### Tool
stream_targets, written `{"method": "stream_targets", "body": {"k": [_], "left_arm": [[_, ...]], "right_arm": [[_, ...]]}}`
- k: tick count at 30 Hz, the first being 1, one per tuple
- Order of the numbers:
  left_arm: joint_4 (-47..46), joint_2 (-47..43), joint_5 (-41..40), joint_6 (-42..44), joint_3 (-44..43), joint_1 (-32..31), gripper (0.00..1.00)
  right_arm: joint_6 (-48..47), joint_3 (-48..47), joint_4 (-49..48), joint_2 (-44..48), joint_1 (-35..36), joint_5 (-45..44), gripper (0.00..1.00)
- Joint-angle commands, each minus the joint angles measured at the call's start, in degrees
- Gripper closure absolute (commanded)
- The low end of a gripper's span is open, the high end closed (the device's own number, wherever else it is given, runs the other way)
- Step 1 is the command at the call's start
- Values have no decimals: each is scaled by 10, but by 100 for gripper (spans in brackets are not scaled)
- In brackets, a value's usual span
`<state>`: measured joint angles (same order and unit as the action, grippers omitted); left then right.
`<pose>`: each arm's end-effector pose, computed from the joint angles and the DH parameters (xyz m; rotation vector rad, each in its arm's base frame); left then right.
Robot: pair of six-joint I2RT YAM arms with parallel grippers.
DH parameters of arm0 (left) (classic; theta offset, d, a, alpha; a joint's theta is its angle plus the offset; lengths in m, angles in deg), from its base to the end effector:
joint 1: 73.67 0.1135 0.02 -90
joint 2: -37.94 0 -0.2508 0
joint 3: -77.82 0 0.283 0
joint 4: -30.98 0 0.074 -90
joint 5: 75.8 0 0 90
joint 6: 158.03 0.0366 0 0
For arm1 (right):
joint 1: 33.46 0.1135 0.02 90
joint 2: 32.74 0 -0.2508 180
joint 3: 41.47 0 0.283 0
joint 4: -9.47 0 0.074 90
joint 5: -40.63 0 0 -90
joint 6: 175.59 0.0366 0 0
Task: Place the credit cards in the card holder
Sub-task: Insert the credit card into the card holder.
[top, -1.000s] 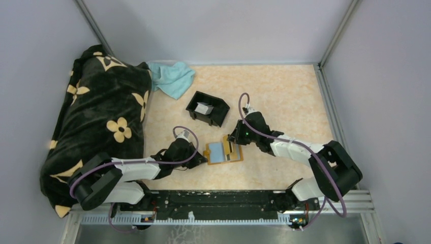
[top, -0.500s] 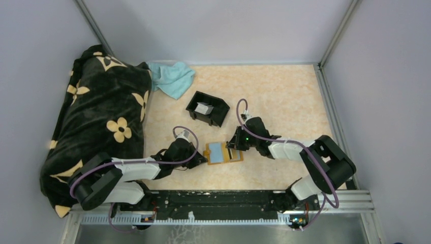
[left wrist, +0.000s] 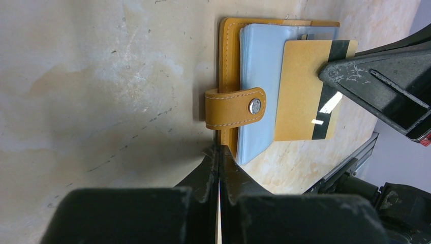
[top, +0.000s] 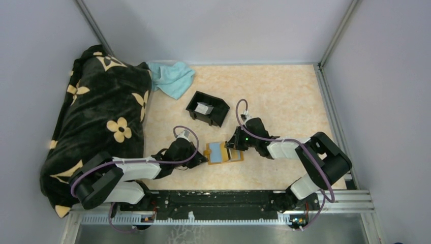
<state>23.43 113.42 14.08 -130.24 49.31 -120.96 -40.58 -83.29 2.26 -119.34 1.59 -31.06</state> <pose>0.1599 -0.1731 0.0792 -0.3213 2.4441 -0.9497 0.2326 0.1772 0.0982 0.0188 2.4289 1.0656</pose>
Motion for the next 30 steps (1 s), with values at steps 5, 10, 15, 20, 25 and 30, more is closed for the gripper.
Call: {"method": "stream_targets", "body": {"k": [5,10,15,20,25,30], "left_arm": [[91,21,-37,17,11,-5,100],[92,23,-36,17,12,-5,100],[93,24,-36,17,11,-5,100],[92,25,-35,17,9,-5,100],[86,34,-32,17,7,-5,100],[76,49,-26,17,1,-5,100]], "right_arm": [[-9,15,-29,14,-13,-17,100],[-17,18,-17,31,-20,-32,100],[-21,17,-17,23,-24,-25,100],[-19,23,-34,7,-24,-22,100],[-15,29,-47,-5,-24,-19,100],[-10,37,-66,-17,-24,-15,100]]}}
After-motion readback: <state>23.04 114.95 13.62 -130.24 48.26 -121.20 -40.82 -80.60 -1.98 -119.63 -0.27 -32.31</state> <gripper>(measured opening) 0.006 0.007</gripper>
